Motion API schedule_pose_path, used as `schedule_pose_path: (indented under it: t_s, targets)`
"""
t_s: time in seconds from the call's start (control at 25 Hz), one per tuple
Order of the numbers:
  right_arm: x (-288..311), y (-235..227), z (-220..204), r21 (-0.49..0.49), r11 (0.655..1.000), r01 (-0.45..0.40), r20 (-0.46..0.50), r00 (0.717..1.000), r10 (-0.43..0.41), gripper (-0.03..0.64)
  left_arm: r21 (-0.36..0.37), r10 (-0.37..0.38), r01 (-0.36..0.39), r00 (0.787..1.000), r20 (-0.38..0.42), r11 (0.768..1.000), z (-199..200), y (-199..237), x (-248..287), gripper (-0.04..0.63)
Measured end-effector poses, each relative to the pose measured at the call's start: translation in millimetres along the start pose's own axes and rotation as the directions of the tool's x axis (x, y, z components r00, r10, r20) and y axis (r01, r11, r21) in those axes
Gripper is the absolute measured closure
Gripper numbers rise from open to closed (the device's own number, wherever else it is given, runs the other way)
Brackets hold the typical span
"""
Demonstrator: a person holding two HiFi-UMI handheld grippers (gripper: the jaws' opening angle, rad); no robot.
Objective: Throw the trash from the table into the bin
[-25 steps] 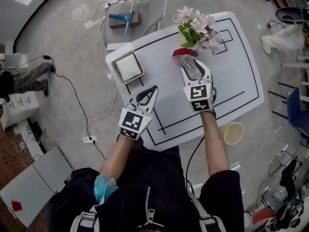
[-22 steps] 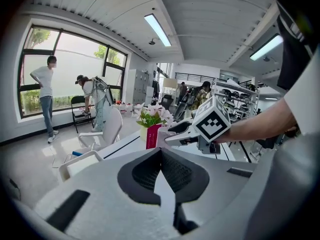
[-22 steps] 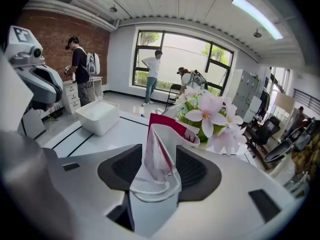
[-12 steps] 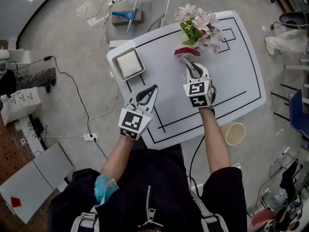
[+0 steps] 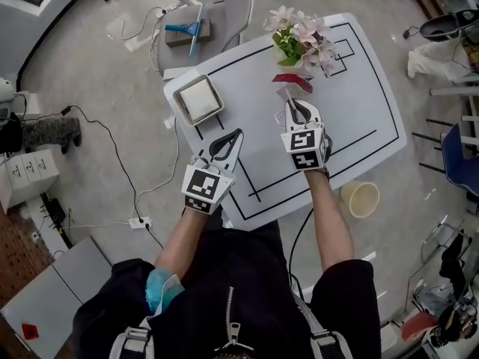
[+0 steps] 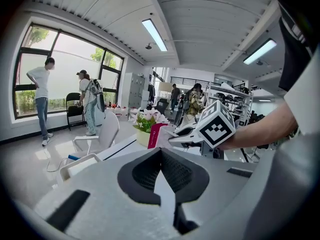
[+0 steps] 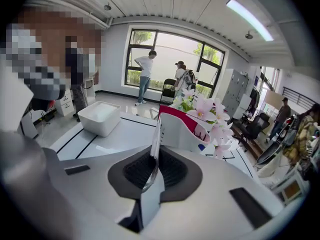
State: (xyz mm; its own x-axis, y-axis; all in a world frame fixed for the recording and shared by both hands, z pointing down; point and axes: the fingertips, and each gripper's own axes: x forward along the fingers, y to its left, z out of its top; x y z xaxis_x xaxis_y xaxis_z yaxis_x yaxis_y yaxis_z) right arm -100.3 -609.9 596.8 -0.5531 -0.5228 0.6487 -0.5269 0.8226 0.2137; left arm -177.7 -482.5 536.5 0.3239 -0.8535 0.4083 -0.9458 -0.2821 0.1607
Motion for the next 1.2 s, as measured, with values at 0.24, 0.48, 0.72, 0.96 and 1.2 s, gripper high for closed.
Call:
schedule_pose_path:
  t_s: [0.24, 0.48, 0.72, 0.96, 1.2]
  targets:
    - [-32.6, 12.1, 20.2, 0.031, 0.996, 0.081, 0.025, 0.996, -0.081, 0.593, 0.028, -0.068, 0.066, 0.996, 0.056, 0.997, 14.2, -0.2, -11.0, 0.591]
    - [-71.0, 37.9, 38.0, 0.084, 0.982, 0.172, 0.030, 0.984, -0.175, 0.593, 0.079, -0.172, 0.164, 0.980, 0.100, 0.983, 30.9, -2.1, -31.0, 0.591]
    - [-109.8, 75.3, 39.0, 0.149, 0.956, 0.252, 0.005, 0.967, -0.256, 0.592, 0.108, -0.256, 0.245, 0.961, 0.107, 0.964, 33.4, -3.5, -48.7, 0.591]
    - [-141.2, 93.4, 19.5, 0.224, 0.918, 0.326, -0.038, 0.944, -0.326, 0.593, 0.125, -0.357, 0.345, 0.930, 0.091, 0.930, 27.1, -33.3, -46.3, 0.591]
    - [-175.9, 93.0, -9.2, 0.249, 0.892, 0.378, -0.076, 0.926, -0.371, 0.594, 0.157, -0.442, 0.428, 0.894, 0.069, 0.890, 22.9, -80.4, -46.7, 0.591]
